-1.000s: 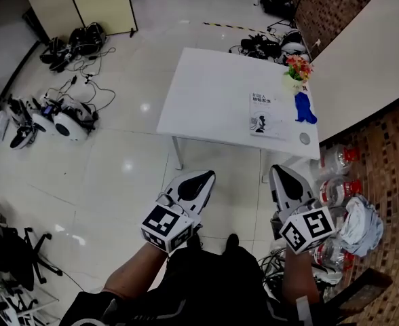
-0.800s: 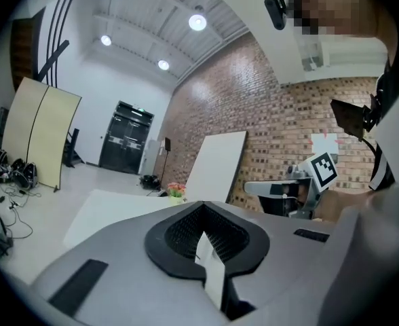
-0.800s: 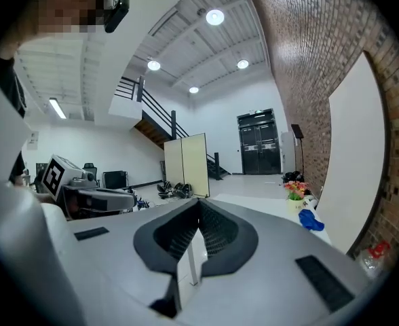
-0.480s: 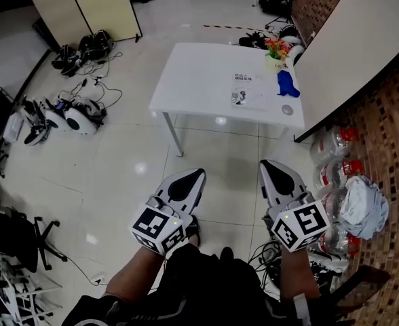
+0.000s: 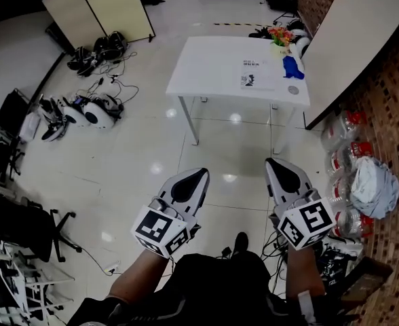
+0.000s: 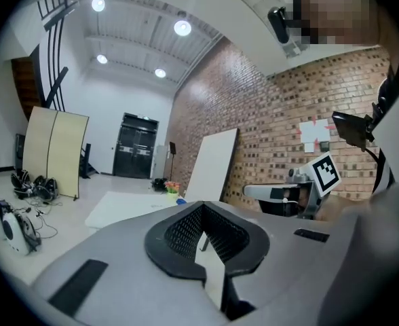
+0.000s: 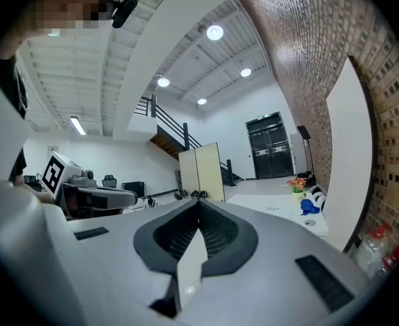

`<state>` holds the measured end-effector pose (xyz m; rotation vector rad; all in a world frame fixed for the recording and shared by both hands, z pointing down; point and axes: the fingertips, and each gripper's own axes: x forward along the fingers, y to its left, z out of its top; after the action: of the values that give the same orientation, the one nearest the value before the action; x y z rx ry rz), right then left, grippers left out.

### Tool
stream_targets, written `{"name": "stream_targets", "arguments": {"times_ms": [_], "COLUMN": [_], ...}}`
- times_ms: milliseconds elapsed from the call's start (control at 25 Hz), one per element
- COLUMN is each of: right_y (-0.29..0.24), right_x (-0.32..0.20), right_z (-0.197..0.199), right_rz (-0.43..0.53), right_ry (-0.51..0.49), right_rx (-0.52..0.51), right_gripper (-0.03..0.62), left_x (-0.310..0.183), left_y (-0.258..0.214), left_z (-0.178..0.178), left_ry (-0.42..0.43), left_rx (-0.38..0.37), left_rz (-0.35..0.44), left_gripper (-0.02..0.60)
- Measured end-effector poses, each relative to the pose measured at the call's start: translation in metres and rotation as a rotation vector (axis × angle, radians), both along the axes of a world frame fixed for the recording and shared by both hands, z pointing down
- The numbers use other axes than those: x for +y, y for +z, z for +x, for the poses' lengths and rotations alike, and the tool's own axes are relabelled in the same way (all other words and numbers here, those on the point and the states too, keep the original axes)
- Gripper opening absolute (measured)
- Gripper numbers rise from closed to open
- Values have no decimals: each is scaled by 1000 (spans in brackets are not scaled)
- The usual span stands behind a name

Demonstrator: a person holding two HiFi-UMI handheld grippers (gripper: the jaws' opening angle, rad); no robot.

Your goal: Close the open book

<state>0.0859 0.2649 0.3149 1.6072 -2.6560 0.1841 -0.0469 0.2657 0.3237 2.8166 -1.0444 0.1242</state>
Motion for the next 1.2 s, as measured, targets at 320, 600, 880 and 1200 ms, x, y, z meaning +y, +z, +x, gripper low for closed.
{"name": "stream_targets", "arguments": {"times_ms": [320,600,880,1200], "right_y": [5,2,-9,-18], "right_x": [88,154,201,224], "right_z": [-85,-124,-92,-63], "right_rz": [-16,-27,-13,-6], "right_ry": [82,89,108,107], "right_rx": [-13,7,51,32], "right_gripper": [-2,0,-2,-2], "left_x": [78,133,174,198], "left_y": [1,5,-7,-25], "left_z": [-89,-119,-83,-50], "left_ry": [93,132,139,151], "left_rx": [35,41,57,44], "left_rz": [33,-5,6,43], "left_gripper": [-6,-6,-6,-6]}}
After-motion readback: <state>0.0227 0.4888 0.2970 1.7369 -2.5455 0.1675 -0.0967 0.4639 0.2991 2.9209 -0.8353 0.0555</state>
